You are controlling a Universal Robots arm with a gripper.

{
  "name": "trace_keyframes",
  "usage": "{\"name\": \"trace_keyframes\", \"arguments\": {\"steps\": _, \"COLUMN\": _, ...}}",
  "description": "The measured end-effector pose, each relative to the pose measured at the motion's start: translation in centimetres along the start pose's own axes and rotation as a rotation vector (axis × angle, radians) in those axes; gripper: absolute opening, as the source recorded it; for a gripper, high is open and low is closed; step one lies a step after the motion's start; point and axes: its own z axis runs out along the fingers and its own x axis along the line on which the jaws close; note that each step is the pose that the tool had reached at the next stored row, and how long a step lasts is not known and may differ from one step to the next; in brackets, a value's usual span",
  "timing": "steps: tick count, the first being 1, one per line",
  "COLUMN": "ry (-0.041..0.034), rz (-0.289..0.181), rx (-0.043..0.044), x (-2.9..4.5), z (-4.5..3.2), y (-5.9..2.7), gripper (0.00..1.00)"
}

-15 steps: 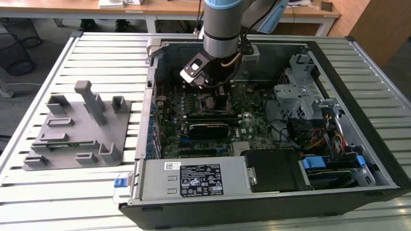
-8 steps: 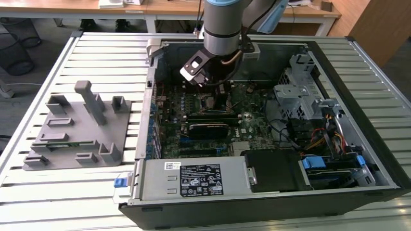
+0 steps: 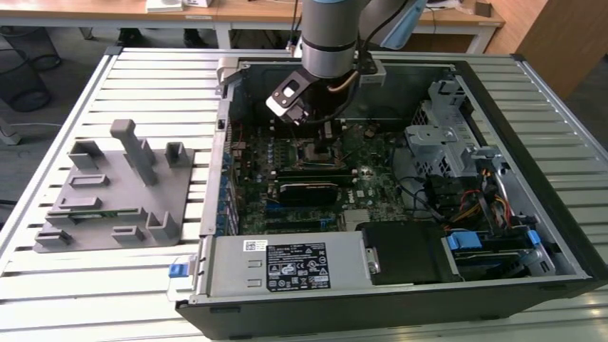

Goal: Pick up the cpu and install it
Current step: 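Place the cpu into insertion slot, then close the cpu cover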

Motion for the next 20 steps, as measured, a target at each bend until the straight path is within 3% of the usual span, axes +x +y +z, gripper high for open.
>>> {"name": "trace_keyframes", "arguments": {"steps": 1, "ry": 0.0, "rz": 0.0, "rx": 0.0, "x": 0.0, "z": -0.04, "y": 0.0, "gripper": 0.3}}
{"name": "trace_keyframes", "arguments": {"steps": 4, "ry": 0.0, "rz": 0.0, "rx": 0.0, "x": 0.0, "z": -0.19, "y": 0.01, "gripper": 0.12}}
{"name": "trace_keyframes", "arguments": {"steps": 20, "ry": -0.0004, "rz": 0.0, "rx": 0.0, "x": 0.0, "z": -0.79, "y": 0.03, "gripper": 0.11}}
